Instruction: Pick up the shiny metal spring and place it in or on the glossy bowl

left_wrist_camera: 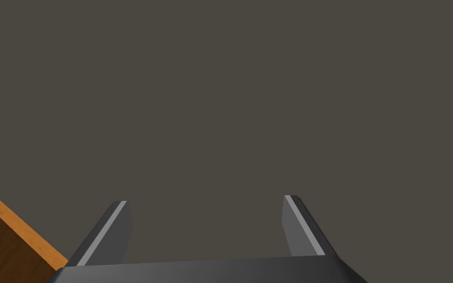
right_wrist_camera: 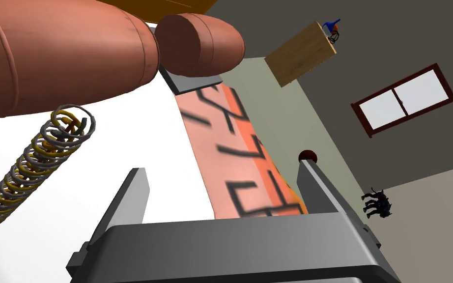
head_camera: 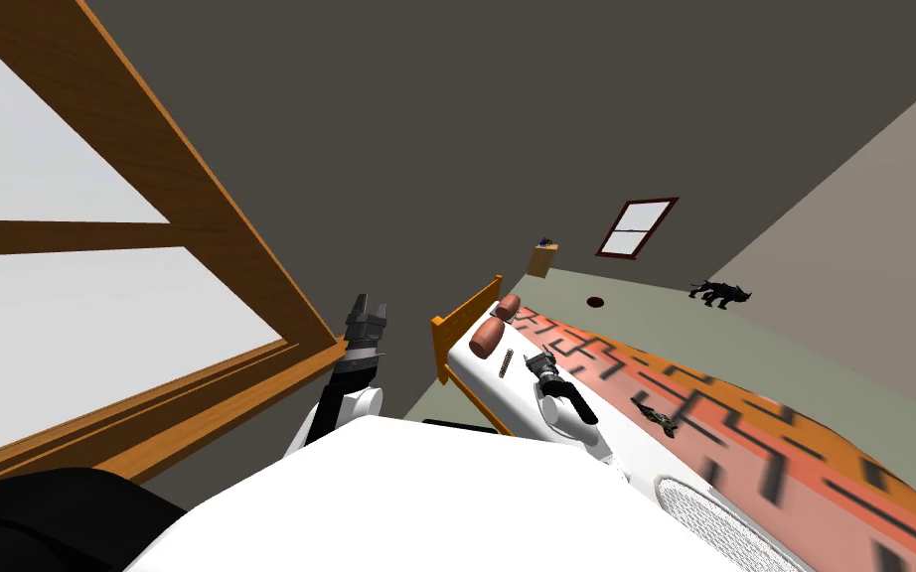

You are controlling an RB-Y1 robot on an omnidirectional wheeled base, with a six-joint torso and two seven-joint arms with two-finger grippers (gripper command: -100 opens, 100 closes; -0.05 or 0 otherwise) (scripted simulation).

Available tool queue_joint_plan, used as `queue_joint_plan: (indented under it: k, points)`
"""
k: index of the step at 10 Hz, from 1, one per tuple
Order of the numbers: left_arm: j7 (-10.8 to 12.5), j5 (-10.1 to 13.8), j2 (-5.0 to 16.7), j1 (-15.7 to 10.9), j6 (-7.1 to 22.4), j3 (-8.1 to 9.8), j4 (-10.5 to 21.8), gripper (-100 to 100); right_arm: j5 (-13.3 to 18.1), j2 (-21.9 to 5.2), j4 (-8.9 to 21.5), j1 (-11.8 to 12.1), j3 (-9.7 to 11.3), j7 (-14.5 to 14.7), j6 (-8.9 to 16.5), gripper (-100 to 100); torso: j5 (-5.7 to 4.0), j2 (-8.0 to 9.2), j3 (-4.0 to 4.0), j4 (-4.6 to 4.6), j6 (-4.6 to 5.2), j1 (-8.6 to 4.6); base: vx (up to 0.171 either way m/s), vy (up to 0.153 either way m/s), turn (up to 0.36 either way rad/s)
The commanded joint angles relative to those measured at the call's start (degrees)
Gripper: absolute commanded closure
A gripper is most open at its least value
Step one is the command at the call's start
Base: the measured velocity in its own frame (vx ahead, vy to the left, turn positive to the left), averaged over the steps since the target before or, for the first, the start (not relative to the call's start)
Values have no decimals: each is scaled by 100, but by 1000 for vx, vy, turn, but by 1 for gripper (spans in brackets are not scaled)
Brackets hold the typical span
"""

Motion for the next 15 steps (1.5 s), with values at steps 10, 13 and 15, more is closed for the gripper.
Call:
queue_joint_plan:
  k: [10,13,15]
  points:
    - [0,0,0,0,0,0,0,0,-621,9,1769,-868,-113,-735,935,-100,1,-1,-1,-1,0,2,40,21,-54]
    - [0,0,0,0,0,0,0,0,-710,13,2233,-1034,-132,-866,1061,-100,2,1,0,0,0,6,36,27,-64]
    - [0,0,0,0,0,0,0,0,-791,19,2548,-1199,-151,-993,1174,-100,2,-5,-3,-1,0,5,49,27,-62]
